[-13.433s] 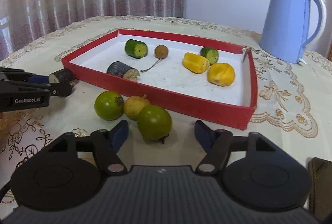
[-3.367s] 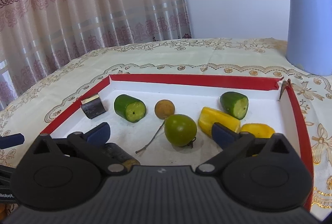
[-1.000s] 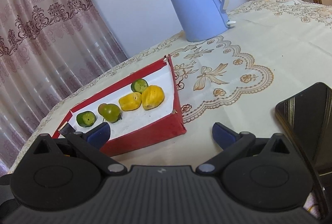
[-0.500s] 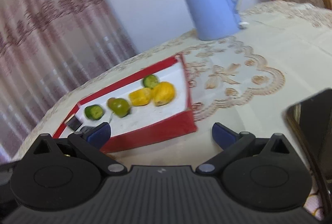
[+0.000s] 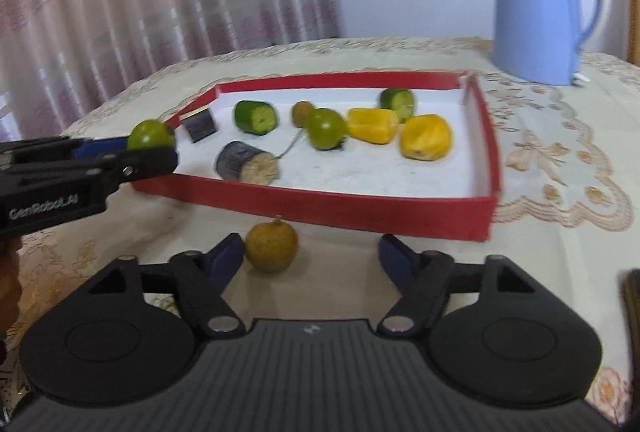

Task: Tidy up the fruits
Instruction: 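Carry the green fruit over the tray with the left gripper while the right gripper grasps the yellowish round fruit, then lower the green fruit into the tray and open the left gripper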

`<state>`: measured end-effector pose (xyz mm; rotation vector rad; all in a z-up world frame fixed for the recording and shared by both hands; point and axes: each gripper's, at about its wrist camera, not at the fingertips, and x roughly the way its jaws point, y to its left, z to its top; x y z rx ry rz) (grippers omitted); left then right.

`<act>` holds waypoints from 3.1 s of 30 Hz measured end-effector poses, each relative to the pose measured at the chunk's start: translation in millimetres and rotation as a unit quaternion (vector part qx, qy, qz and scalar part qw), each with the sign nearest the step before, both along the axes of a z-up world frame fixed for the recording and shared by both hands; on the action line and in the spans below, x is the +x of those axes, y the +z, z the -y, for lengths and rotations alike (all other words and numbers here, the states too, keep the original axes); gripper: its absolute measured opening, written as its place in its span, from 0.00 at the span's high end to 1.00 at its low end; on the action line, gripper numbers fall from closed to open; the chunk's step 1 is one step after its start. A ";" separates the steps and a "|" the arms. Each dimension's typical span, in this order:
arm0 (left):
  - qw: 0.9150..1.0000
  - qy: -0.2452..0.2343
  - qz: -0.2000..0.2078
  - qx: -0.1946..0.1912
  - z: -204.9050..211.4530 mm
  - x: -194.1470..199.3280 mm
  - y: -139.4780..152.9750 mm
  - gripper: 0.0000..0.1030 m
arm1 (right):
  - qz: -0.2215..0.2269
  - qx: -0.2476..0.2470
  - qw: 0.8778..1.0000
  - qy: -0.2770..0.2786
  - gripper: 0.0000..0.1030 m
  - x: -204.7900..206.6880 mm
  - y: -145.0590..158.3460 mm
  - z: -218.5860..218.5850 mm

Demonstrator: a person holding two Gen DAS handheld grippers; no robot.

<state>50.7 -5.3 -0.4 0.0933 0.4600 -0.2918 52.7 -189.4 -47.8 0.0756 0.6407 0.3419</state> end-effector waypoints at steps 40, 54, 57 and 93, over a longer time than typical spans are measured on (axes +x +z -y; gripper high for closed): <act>0.998 0.040 -0.012 0.056 24.9 72.1 9.7 0.69 | 0.001 0.058 0.998 0.025 0.74 -3.2 -4.2 14.6; 0.995 0.059 -0.026 0.072 49.8 123.6 3.9 0.69 | -0.004 0.076 0.997 0.025 0.74 -2.0 -5.7 18.2; 0.995 0.060 -0.028 0.080 55.4 129.3 0.9 0.68 | -0.005 0.081 0.996 0.025 0.74 -2.0 -6.2 19.7; 0.991 0.082 0.011 0.101 52.5 113.5 14.6 0.28 | -0.003 0.074 0.997 0.025 0.74 -2.8 -5.5 18.7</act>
